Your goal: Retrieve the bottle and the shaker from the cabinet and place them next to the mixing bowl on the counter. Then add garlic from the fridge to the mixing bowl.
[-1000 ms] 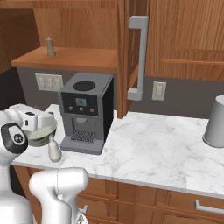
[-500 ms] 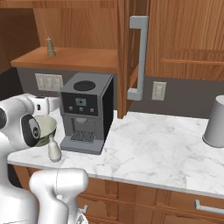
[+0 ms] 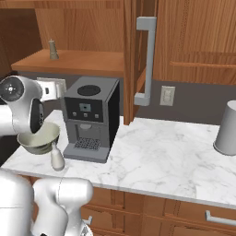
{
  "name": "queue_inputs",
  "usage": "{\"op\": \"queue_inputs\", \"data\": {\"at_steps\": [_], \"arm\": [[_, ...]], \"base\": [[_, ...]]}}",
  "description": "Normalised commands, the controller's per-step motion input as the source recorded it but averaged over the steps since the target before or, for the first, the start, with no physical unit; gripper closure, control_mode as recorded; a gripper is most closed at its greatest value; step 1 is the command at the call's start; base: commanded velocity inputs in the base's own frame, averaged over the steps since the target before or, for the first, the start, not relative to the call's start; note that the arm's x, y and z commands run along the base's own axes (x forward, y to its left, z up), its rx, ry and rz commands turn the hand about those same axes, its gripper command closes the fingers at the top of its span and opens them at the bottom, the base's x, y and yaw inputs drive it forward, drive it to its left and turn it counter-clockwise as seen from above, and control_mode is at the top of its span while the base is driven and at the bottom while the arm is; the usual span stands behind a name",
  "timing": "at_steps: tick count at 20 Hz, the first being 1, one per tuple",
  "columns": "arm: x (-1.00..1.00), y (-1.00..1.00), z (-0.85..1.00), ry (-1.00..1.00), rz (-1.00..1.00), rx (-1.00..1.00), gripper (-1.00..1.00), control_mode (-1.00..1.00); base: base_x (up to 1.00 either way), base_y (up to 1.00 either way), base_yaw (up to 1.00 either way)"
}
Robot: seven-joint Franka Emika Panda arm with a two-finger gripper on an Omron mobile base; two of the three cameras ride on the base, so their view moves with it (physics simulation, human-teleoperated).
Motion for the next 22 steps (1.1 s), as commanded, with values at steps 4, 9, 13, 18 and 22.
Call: {"op": "queue_inputs", "data": {"at_steps": [4,9,13,18,22], "arm": [[0.0,0.26,0.39,0.22,0.1,-0.05,-1.0,-1.0],[-0.06,0.16,0.12,0.05,0.03,-0.02,-1.0,-1.0],[-0.2,0.06,0.0,-0.02,0.01,0.0,-1.0,-1.0],[-0.33,0.0,0.0,-0.08,0.01,0.0,-1.0,-1.0],[-0.35,0.0,0.04,-0.05,0.0,0.0,-1.0,-1.0]], "base": [[0.0,0.0,0.0],[0.0,0.0,0.0],[0.0,0.0,0.0],[0.0,0.0,0.0],[0.0,0.0,0.0]]}}
